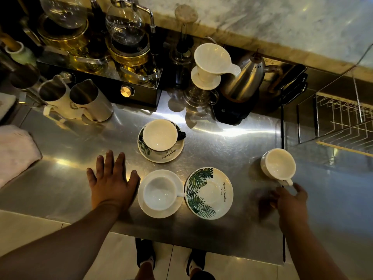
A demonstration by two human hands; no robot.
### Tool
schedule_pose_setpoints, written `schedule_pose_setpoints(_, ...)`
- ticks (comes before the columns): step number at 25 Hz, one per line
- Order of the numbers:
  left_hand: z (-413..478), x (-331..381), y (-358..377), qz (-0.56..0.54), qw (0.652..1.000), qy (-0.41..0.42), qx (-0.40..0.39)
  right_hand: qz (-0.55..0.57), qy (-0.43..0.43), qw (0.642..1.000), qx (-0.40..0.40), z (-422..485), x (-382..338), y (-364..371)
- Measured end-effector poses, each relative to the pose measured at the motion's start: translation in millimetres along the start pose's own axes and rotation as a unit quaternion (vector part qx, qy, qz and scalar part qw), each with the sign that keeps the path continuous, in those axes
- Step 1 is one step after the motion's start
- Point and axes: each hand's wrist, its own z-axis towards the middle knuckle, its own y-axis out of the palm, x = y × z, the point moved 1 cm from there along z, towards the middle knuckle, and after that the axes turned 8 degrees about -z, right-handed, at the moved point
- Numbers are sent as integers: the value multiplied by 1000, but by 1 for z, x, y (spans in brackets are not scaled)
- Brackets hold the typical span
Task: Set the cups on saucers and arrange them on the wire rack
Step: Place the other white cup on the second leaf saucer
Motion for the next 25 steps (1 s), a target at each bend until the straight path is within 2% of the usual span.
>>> schedule_pose_setpoints(4,0,-1,1,3,1000,1,5,-26,-60,998,-5,10,0,-5)
schedule_pose_setpoints(18,1,-1,2,6,1000,0,7,-36,-51,996,-62,25,-11,-15)
schedule_pose_setpoints(25,2,-3,5,7,1000,0,8,-92,-162,975,-125,5,-10,-9)
